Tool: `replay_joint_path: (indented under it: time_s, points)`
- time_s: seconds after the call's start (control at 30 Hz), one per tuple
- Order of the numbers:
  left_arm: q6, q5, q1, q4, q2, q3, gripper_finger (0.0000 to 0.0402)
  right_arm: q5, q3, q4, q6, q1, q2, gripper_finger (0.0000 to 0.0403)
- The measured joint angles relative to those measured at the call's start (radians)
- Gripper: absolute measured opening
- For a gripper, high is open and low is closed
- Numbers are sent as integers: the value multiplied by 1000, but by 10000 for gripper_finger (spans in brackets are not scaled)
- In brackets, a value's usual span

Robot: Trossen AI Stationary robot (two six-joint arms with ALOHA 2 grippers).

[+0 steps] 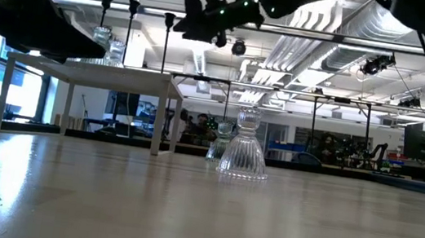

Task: Pick & Place candle stick holders
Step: Put the transparent candle holder on the shelf aligned with the transparent candle holders

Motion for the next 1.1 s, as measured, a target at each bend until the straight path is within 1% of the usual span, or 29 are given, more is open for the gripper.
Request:
replay_joint_path:
  time_s: [0.1,0.17,0.27,0.3,0.4,0.47,0.53,0.6,0.7,0.83,0.9,0.97,1.1]
  points:
    - [0,-3,0,-3,0,0,1,35,0,-120,-46,20,-45,195]
    - [0,-3,0,-4,0,0,1,60,1,-214,-81,33,-74,180]
    - [-4,-2,0,-4,0,0,1,83,-7,-348,-137,61,-105,142]
    - [-7,-1,0,-3,0,0,1,89,-28,-363,-158,72,-121,126]
    - [-26,1,0,-3,0,0,1,92,-160,-346,-187,99,-199,66]
    - [-33,1,0,-5,0,0,1,75,-309,-250,-195,109,-275,23]
    - [-43,1,0,-7,0,0,1,63,-484,-117,-183,111,-368,8]
    - [-52,1,0,-9,0,0,1,51,-662,10,-145,110,-466,18]
    - [-52,0,0,-13,0,0,1,49,-913,133,-85,135,-614,20]
    - [-42,-4,0,-13,0,0,1,44,-1188,220,-23,241,-790,3]
    - [-29,-4,0,-8,0,0,1,59,-1297,277,31,308,-857,12]
    - [-27,-4,0,-1,0,0,1,115,-1391,332,82,383,-907,28]
    - [-27,-5,0,0,0,0,1,231,-1510,382,140,515,-941,81]
